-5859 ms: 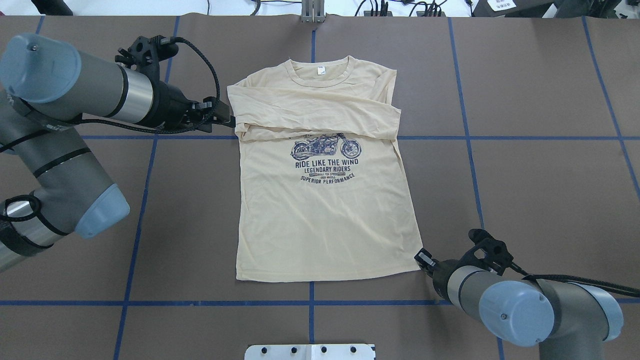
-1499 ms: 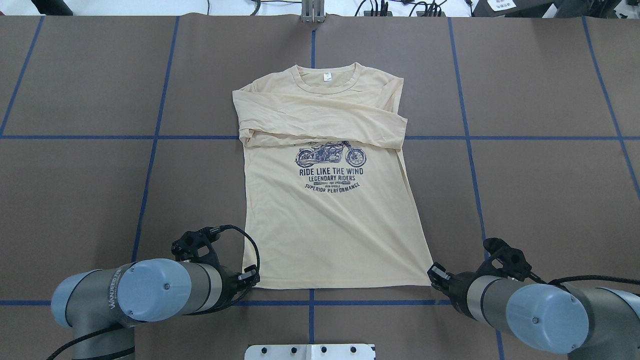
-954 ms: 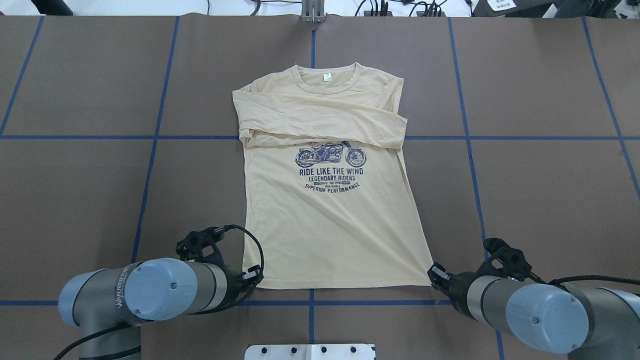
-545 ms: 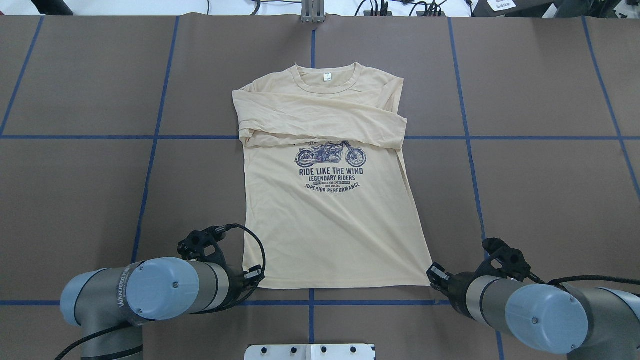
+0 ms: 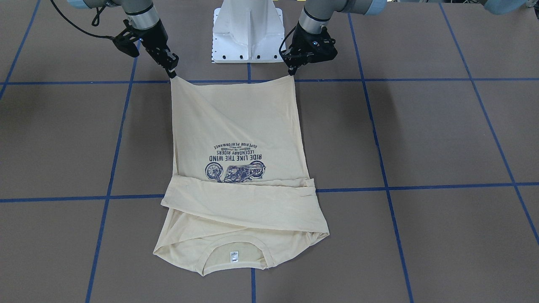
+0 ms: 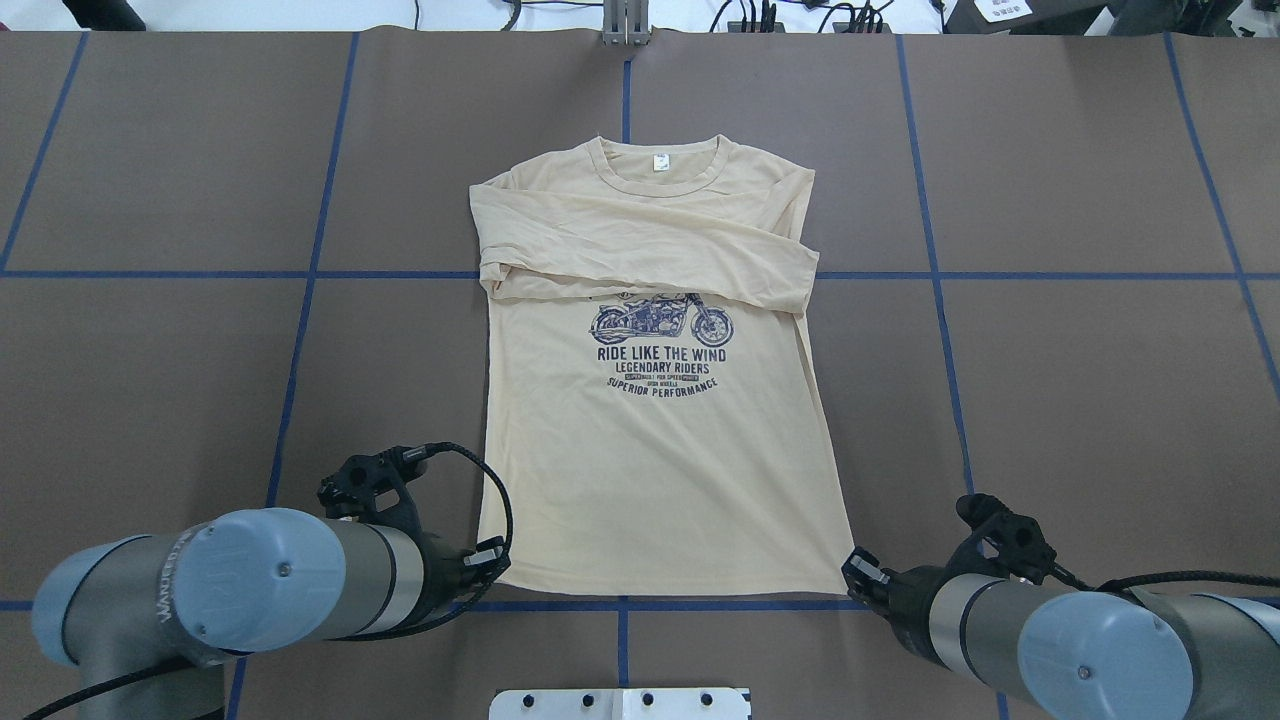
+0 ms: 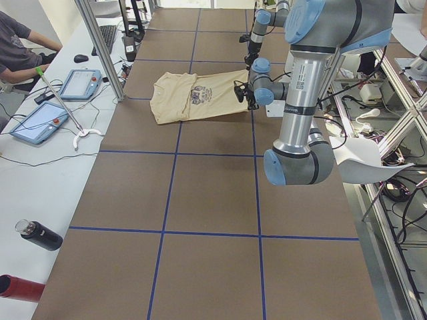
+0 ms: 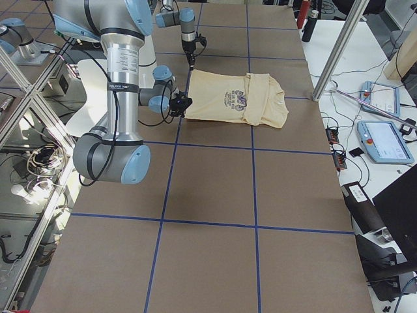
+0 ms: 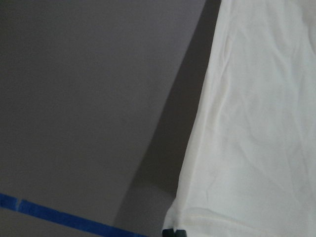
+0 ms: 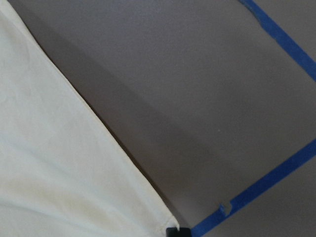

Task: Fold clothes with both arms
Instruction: 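Lift the hem with both grippers and fold it up toward the collar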

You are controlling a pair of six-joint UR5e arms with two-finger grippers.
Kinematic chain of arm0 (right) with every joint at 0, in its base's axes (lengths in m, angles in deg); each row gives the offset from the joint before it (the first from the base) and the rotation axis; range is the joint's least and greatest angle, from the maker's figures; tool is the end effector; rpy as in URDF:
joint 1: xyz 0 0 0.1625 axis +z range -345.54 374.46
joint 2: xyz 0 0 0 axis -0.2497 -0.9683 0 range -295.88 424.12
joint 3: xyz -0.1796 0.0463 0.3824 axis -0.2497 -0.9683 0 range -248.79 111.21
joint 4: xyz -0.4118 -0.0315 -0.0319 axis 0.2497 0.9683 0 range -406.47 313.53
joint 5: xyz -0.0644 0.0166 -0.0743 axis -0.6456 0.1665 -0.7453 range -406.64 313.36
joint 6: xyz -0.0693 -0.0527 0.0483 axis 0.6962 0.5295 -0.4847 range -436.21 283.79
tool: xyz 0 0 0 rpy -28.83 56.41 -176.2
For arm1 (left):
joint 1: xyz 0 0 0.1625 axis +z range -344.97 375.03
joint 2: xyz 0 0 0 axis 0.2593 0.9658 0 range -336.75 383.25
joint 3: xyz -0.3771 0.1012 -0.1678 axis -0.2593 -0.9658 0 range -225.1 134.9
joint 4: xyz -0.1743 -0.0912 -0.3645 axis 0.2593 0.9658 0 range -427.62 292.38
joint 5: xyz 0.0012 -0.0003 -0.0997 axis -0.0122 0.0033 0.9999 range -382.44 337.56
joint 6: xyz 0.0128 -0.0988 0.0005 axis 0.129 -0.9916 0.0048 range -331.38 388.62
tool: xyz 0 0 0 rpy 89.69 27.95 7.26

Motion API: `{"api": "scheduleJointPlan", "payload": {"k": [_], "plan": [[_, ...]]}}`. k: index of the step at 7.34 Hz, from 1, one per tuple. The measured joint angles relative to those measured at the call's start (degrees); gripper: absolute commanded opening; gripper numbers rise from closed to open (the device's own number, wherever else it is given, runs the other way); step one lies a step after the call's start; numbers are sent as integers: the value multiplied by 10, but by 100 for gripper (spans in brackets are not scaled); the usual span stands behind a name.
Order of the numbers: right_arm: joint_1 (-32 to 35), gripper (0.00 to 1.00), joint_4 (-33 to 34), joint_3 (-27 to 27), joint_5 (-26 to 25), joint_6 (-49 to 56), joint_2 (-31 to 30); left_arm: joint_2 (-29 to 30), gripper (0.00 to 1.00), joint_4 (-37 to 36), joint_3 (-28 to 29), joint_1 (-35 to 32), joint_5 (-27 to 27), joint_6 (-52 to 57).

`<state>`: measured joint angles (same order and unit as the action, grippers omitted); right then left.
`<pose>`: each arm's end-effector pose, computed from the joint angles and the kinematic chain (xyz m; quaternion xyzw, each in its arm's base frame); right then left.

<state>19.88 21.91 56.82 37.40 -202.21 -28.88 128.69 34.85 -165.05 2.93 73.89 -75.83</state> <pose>-0.4312 -0.1852 0.3526 -0.0754 -0.4512 0.3366 0.8231 0.4880 -0.2298 0.2612 -0.0582 0.4819 -0.1747 0.8567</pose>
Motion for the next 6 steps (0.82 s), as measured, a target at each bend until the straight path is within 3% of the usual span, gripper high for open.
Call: {"api": "scheduleJointPlan", "payload": {"k": [3, 6], "plan": [[-31, 0, 2, 69, 14, -1, -35, -66, 0, -3, -79, 0, 8, -2], [-19, 0, 2, 117, 33, 0, -76, -71, 0, -4, -99, -9, 46, -5]]}}
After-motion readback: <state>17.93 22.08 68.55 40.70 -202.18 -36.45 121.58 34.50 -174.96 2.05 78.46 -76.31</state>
